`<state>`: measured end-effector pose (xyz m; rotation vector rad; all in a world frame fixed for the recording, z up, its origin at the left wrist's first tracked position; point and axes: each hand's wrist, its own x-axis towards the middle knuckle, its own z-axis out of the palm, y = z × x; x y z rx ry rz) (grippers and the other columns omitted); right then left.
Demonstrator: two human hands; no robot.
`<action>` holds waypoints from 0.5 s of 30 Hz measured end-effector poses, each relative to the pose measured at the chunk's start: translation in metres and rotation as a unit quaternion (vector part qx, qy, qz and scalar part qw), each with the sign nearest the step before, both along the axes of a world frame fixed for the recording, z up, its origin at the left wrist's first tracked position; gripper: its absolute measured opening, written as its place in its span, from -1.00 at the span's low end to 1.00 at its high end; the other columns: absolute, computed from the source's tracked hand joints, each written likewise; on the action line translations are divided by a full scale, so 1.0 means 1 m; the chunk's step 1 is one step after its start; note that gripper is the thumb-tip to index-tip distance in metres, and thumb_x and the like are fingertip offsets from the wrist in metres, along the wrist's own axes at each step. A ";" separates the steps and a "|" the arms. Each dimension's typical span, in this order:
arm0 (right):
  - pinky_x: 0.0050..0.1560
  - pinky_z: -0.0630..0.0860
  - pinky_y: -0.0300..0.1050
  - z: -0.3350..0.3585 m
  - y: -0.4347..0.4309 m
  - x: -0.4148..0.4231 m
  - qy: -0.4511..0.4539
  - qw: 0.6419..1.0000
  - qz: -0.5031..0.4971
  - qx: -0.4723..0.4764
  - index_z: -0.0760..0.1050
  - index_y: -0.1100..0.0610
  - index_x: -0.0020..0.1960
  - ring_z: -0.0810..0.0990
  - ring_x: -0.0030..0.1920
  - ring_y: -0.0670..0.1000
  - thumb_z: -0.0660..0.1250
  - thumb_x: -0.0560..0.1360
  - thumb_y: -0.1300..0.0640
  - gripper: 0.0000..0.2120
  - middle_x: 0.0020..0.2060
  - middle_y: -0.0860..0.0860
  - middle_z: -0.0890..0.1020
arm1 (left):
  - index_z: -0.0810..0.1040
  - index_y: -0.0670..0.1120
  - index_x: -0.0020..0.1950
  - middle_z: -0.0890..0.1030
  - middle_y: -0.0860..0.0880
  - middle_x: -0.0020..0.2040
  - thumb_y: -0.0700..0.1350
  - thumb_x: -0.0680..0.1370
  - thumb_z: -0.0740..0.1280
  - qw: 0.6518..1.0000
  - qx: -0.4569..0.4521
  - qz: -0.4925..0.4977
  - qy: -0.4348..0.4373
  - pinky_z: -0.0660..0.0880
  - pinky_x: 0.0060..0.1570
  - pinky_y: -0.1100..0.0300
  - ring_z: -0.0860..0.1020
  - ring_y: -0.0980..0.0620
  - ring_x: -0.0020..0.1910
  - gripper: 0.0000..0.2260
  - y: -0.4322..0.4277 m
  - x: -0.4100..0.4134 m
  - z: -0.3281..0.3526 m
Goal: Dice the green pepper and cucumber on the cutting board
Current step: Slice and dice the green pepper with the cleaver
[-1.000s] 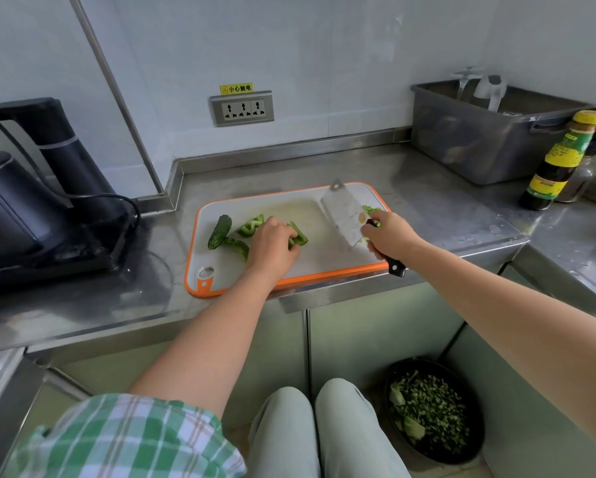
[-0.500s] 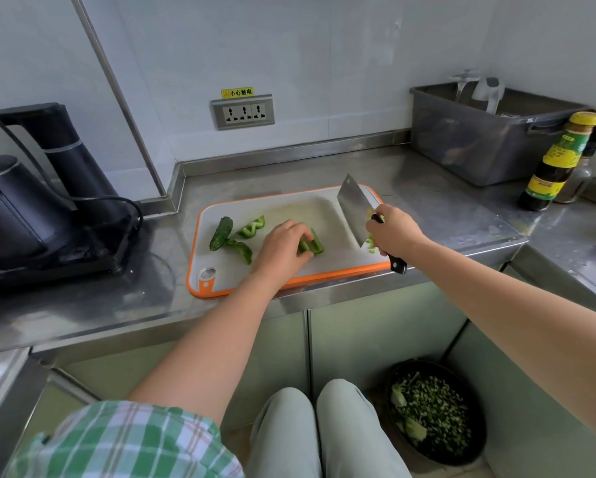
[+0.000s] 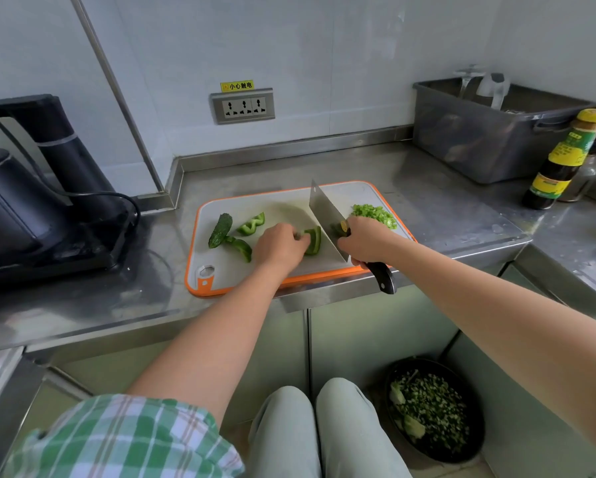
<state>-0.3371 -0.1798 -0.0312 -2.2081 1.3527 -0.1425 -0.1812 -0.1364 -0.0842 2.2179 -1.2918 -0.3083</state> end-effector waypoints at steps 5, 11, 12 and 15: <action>-0.37 0.50 -0.07 0.002 0.005 0.002 -0.050 0.999 -0.014 0.016 0.35 0.24 0.03 0.51 -0.41 0.14 0.13 0.52 0.26 -0.89 -0.32 0.13 0.54 | 0.60 -0.14 -0.21 0.64 -0.08 -0.27 0.04 0.45 0.40 0.998 0.029 0.035 0.033 0.46 -0.25 0.19 0.60 -0.11 -0.18 -0.76 -0.013 -0.005 0.002; -0.27 0.47 -0.06 0.000 0.012 0.007 0.020 0.998 0.036 -0.040 0.37 0.21 0.04 0.52 -0.25 0.15 0.15 0.52 0.21 -0.88 -0.16 0.13 0.53 | 0.62 -0.17 -0.18 0.63 -0.07 -0.39 0.05 0.48 0.33 0.996 0.003 0.039 0.077 0.51 -0.24 0.18 0.64 -0.06 -0.25 -0.72 -0.010 -0.009 0.002; -0.25 0.43 -0.08 -0.003 0.011 0.008 0.024 0.998 0.039 -0.047 0.35 0.20 0.03 0.50 -0.23 0.15 0.16 0.52 0.20 -0.89 -0.14 0.14 0.51 | 0.62 -0.18 -0.19 0.63 -0.07 -0.41 0.07 0.49 0.32 0.996 -0.007 0.035 0.082 0.53 -0.22 0.17 0.64 -0.07 -0.27 -0.69 -0.008 -0.010 0.002; -0.25 0.46 -0.06 -0.004 0.010 0.012 0.021 0.998 0.038 -0.047 0.34 0.20 0.04 0.49 -0.23 0.15 0.15 0.53 0.20 -0.89 -0.13 0.13 0.50 | 0.60 -0.19 -0.19 0.65 -0.11 -0.36 0.07 0.48 0.34 0.996 -0.035 -0.006 0.084 0.56 -0.18 0.07 0.63 -0.13 -0.26 -0.68 0.000 -0.007 0.001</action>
